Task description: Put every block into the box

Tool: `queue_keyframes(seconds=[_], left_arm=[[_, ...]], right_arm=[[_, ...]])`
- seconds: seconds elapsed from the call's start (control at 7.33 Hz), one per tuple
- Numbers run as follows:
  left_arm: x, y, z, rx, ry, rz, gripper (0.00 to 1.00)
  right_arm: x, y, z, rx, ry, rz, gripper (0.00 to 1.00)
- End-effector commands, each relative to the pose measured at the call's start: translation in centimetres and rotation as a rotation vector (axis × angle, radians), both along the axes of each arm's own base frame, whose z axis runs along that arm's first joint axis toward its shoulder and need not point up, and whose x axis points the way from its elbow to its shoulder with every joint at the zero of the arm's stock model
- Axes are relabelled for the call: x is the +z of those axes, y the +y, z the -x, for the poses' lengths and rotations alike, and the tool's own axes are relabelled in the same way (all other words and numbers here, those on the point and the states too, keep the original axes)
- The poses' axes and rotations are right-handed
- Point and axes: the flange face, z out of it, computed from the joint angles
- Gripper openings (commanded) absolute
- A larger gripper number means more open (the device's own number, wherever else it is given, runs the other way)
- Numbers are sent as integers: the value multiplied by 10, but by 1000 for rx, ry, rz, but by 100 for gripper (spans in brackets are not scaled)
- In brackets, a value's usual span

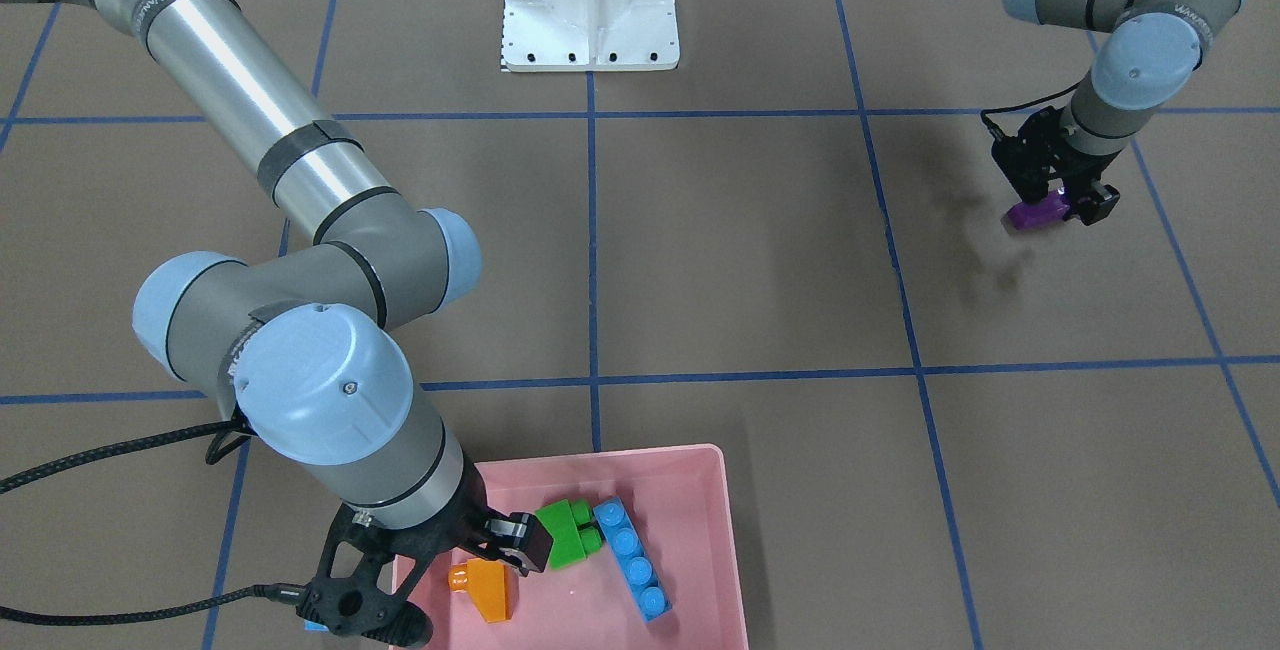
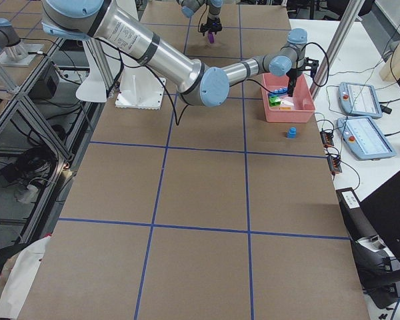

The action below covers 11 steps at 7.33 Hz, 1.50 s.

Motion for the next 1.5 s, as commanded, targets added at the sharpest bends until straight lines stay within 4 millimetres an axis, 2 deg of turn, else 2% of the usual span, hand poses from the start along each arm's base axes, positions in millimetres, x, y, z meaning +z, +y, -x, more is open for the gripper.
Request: queue_keyframes(seconds=[0.0, 0.14, 0.27, 0.41, 0.55, 0.68, 0.82, 1.09, 1.36], left_arm=[[8, -2, -2, 13, -20, -10, 97], [8, -2, -3, 15, -21, -11, 75], [8, -2, -3, 15, -21, -11, 29], [6, -3, -2, 1, -19, -6, 0], [-7, -5, -1, -15, -2, -16, 0], [-44, -14, -6, -71, 44, -42, 0], [-88, -43, -9, -211, 92, -39, 0], [-168, -99, -2, -445, 167, -10, 0], [-236, -132, -15, -595, 228, 33, 0]], right_arm=[[27, 5, -36, -2, -8, -25, 100], [35, -1, -49, 6, 1, -25, 100], [57, -2, -60, -24, 25, -48, 100], [81, -1, -63, -55, 53, -66, 100], [91, -2, -65, -57, 66, -61, 100], [107, -3, -72, -65, 88, -72, 100], [128, 0, -69, -40, 138, -77, 100], [147, 10, -28, -29, 222, -96, 100], [172, 12, -5, -29, 221, -127, 100]])
